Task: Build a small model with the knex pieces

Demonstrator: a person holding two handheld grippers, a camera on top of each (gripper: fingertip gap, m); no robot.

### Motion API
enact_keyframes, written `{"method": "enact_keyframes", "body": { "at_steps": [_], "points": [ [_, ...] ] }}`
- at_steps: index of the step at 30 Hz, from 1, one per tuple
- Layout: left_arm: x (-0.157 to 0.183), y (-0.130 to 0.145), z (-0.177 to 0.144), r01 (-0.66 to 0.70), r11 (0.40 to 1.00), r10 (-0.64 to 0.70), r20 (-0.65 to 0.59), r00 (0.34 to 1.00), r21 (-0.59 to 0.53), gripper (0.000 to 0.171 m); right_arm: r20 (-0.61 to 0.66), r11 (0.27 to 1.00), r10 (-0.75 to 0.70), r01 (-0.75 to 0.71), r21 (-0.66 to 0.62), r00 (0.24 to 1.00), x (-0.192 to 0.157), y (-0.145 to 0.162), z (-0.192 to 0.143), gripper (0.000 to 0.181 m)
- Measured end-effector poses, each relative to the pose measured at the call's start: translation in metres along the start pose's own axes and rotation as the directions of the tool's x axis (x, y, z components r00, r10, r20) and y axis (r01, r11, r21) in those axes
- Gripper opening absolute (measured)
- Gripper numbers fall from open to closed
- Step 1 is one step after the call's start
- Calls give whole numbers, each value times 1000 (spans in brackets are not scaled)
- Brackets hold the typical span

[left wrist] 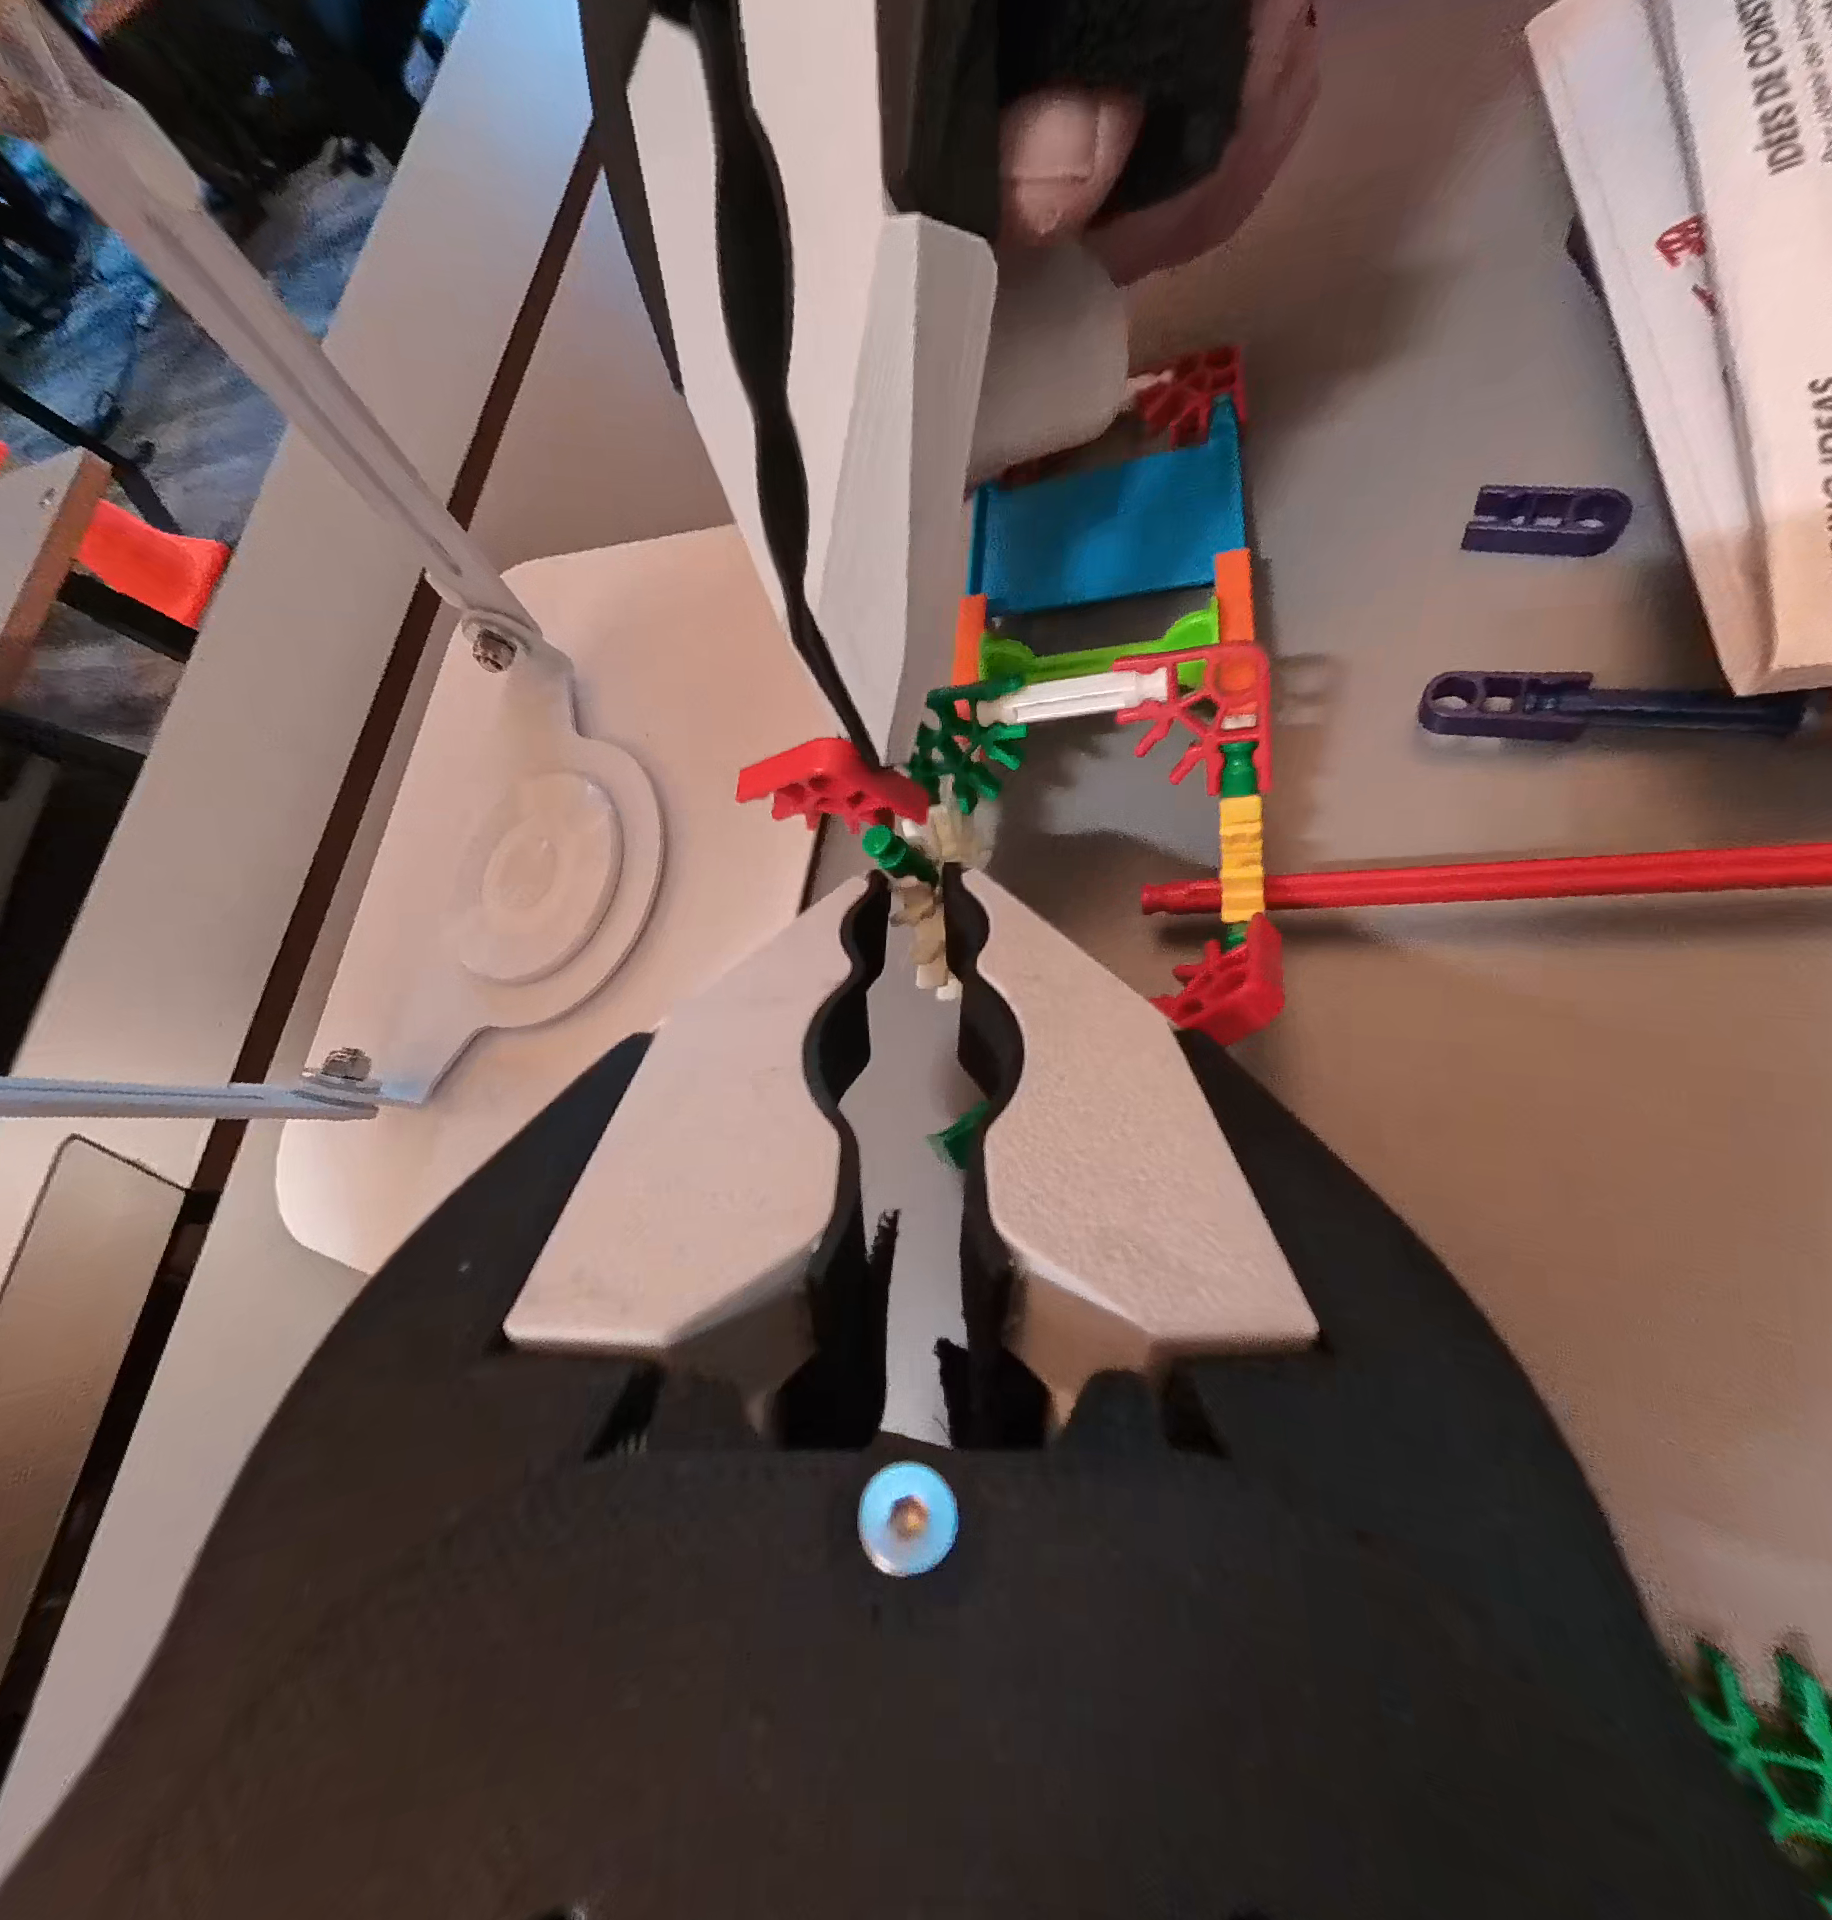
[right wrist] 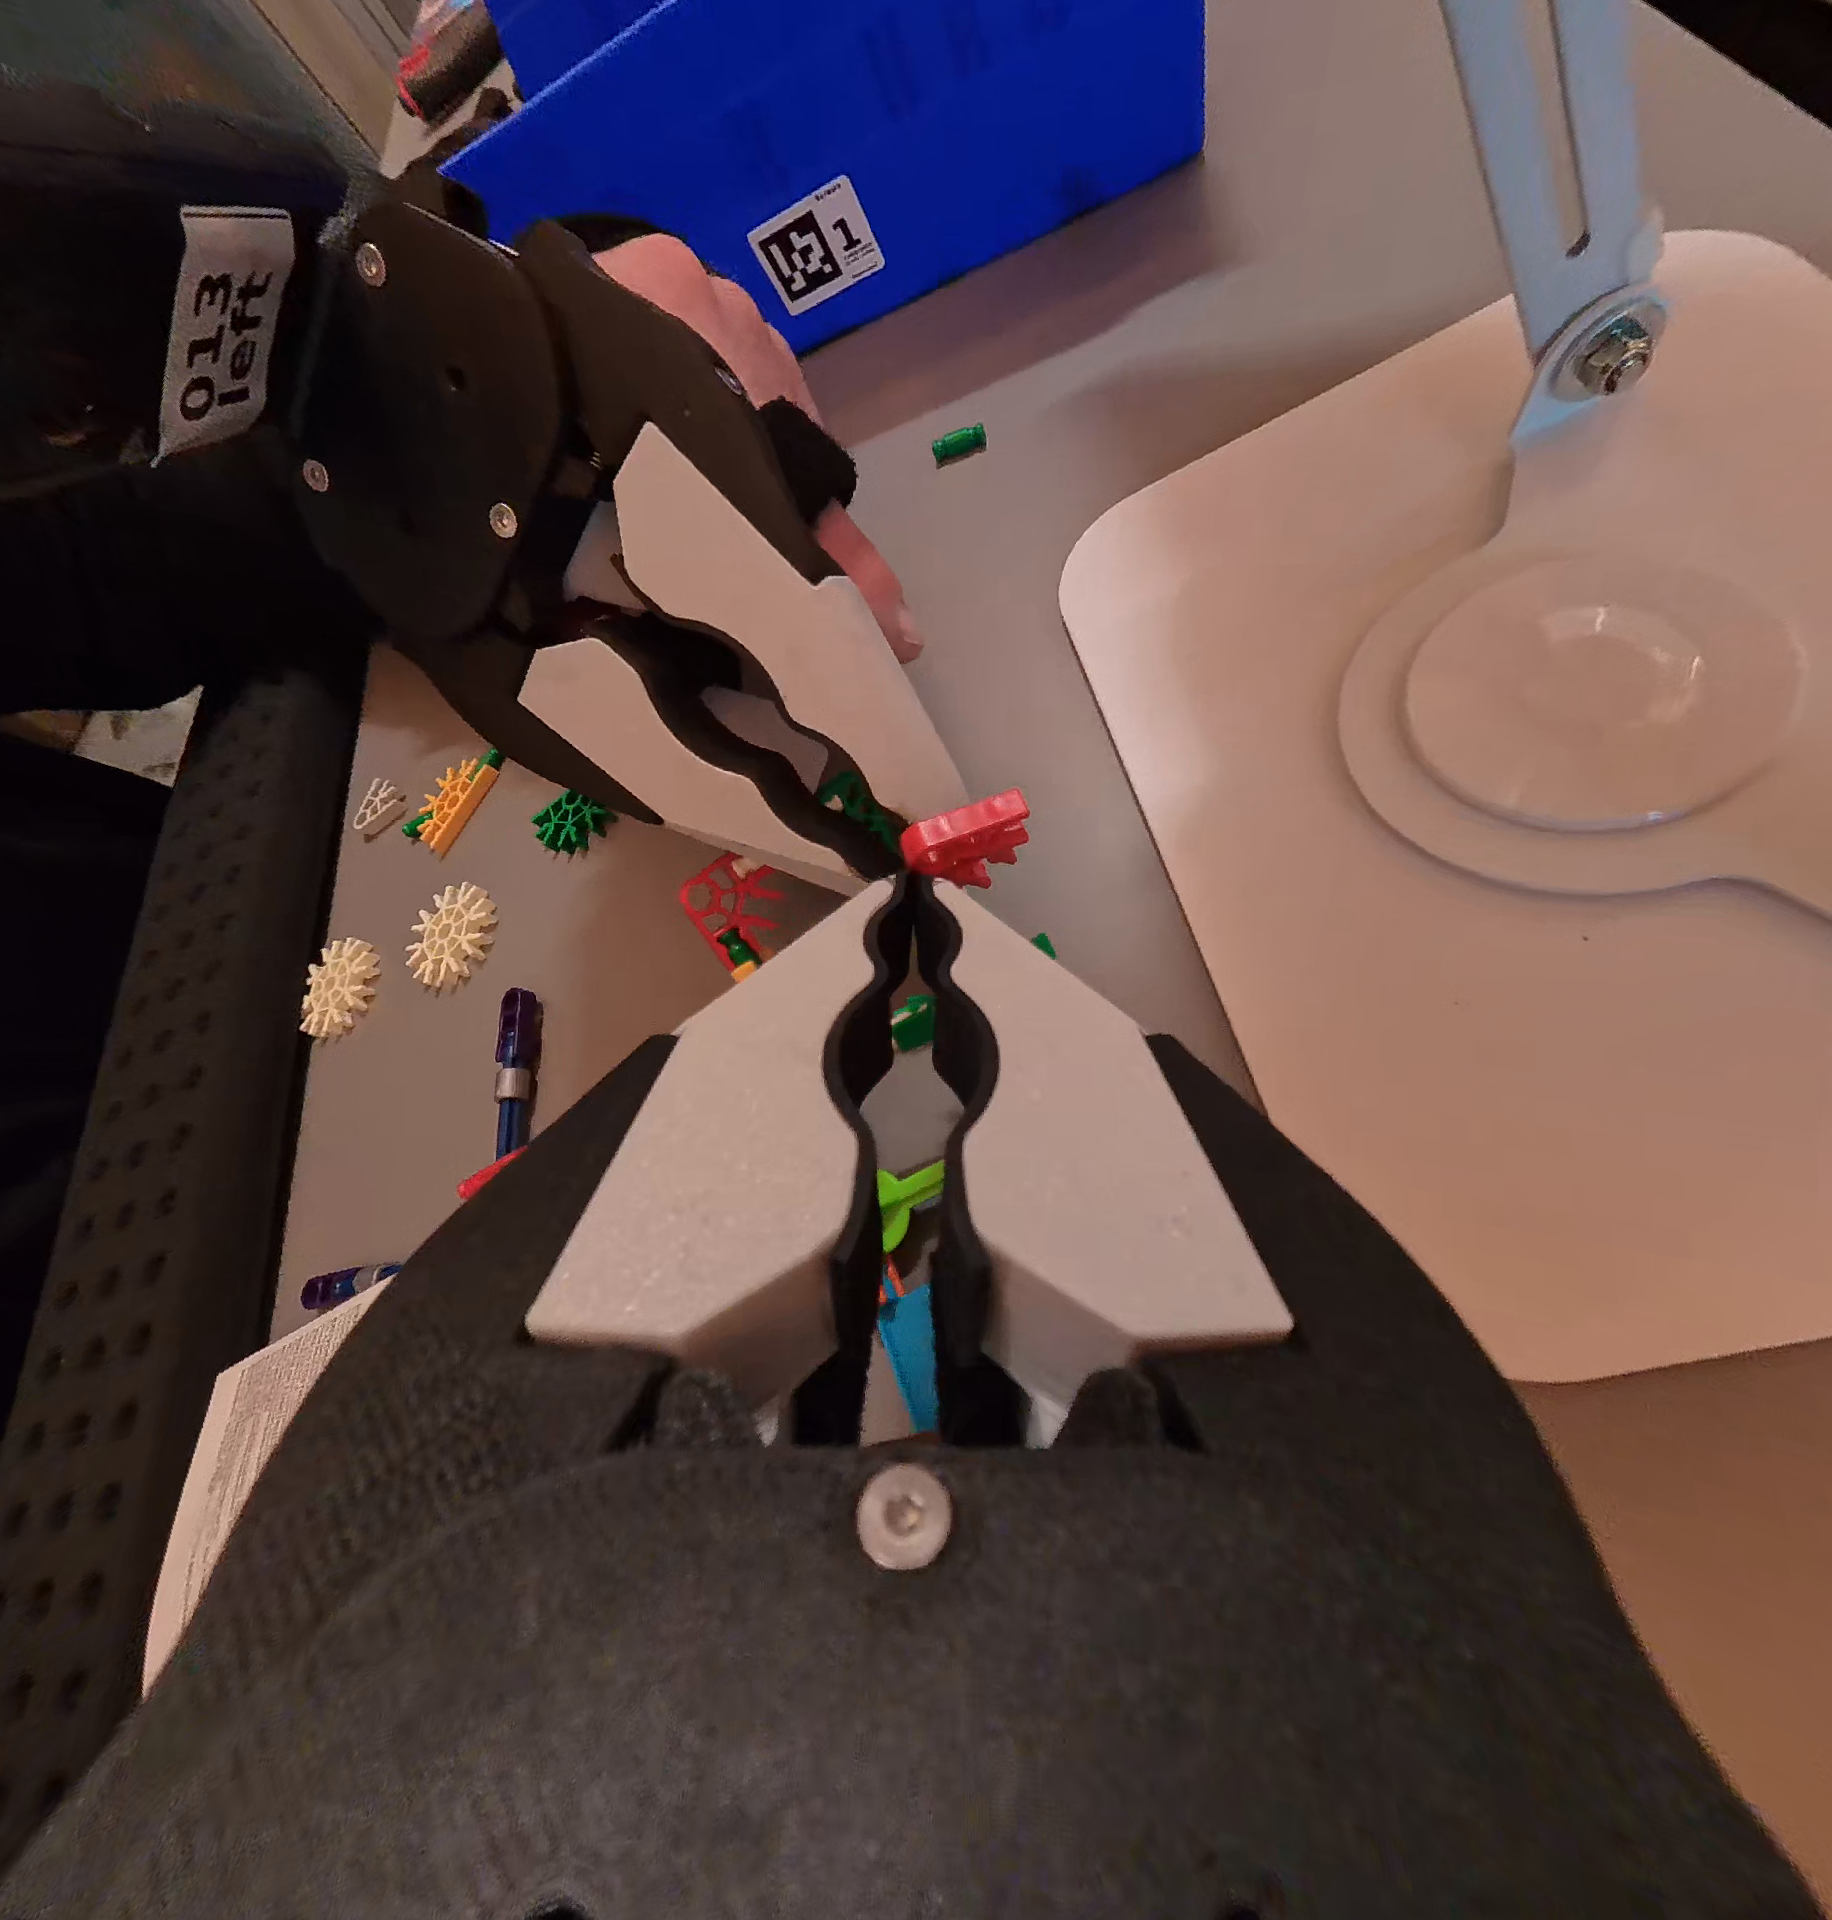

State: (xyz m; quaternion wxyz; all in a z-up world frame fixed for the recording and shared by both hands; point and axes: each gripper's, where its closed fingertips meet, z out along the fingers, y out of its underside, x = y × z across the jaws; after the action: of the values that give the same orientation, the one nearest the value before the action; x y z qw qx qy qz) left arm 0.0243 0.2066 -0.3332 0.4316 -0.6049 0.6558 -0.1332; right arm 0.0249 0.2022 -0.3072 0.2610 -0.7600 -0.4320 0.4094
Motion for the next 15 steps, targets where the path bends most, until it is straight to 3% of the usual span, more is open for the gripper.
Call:
{"method": "enact_keyframes", "body": {
  "at_steps": [15],
  "points": [
    [-3, -1, 1, -42, 999, 41, 34, 999, 25, 8, 25, 996, -65, 64, 59, 998, 1, 2, 6, 0]
  ]
}}
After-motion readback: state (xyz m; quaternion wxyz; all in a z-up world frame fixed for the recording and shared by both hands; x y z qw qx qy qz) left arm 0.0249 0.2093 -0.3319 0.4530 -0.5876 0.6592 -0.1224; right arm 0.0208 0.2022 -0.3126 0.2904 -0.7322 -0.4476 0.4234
